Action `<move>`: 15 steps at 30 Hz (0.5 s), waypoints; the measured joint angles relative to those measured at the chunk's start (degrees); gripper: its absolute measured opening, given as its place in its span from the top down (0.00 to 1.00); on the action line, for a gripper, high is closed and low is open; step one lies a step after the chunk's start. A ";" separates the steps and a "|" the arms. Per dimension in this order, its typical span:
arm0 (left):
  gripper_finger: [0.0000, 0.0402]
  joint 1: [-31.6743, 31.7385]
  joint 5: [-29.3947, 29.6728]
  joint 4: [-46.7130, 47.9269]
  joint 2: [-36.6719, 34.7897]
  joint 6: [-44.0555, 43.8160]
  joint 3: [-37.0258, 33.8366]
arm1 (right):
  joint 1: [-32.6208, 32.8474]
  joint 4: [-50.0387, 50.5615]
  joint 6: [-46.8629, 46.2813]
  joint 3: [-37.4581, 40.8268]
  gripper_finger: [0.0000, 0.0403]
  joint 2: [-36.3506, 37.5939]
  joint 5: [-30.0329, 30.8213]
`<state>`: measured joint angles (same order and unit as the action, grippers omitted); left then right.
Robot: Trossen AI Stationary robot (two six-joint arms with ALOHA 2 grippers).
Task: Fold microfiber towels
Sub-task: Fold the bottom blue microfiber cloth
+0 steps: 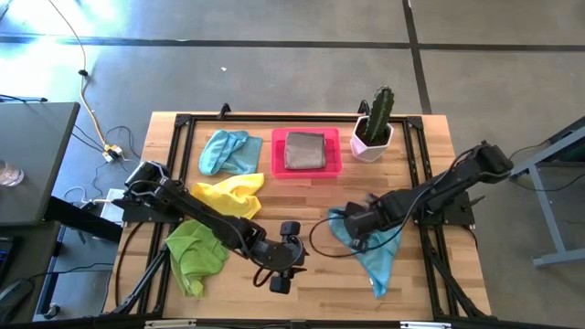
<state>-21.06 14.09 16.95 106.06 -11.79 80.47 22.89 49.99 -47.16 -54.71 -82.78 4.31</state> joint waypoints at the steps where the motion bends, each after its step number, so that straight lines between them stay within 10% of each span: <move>1: 0.55 0.00 0.00 0.00 0.00 0.00 0.00 | 0.48 2.75 -2.88 -0.39 0.72 0.00 -2.10; 15: 0.55 0.00 0.01 0.04 0.00 0.02 0.00 | 5.31 4.79 -22.39 10.49 0.55 -0.07 -15.28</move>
<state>-21.06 14.10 16.99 106.06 -11.77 80.47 28.21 54.78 -69.55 -44.23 -82.85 -10.97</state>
